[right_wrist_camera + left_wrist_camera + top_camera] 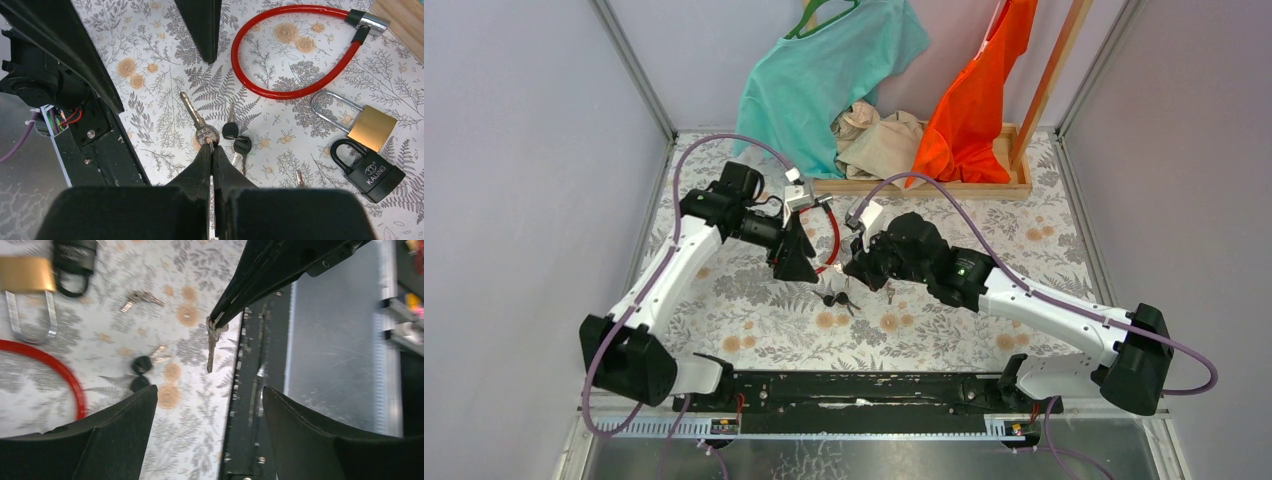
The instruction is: Unlock with the key
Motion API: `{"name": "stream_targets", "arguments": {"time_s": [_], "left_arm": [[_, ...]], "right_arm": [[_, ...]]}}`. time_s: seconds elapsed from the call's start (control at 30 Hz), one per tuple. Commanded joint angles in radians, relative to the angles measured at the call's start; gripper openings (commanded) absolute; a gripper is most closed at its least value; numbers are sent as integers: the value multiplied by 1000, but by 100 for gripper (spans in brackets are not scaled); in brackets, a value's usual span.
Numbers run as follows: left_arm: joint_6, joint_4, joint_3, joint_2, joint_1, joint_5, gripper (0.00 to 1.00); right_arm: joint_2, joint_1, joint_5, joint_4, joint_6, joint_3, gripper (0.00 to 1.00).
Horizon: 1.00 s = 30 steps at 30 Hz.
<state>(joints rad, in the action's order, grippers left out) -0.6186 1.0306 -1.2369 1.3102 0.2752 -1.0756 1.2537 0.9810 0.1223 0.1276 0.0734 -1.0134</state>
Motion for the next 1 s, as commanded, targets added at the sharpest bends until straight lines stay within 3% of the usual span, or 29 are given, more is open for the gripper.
{"name": "stream_targets", "arguments": {"time_s": [0.0,0.37,0.53,0.67,0.87,0.97], "left_arm": [[86,58,25,61,7,-136,82],[250,4,2,94,6,-215,70],[284,-25,11,100,7,-204,60],[308,-39,3,124,7,-177,44],[307,-38,-15,148,6,-168,40],[302,-38,-20,149,6,-166,33]], "right_arm": [[-26,8,12,-7,-42,-48,0],[-10,10,21,39,-83,-109,0],[6,9,37,38,-87,-124,0],[17,8,43,34,-93,-131,0],[34,17,48,36,-95,-138,0],[36,23,47,40,-102,-142,0]]}}
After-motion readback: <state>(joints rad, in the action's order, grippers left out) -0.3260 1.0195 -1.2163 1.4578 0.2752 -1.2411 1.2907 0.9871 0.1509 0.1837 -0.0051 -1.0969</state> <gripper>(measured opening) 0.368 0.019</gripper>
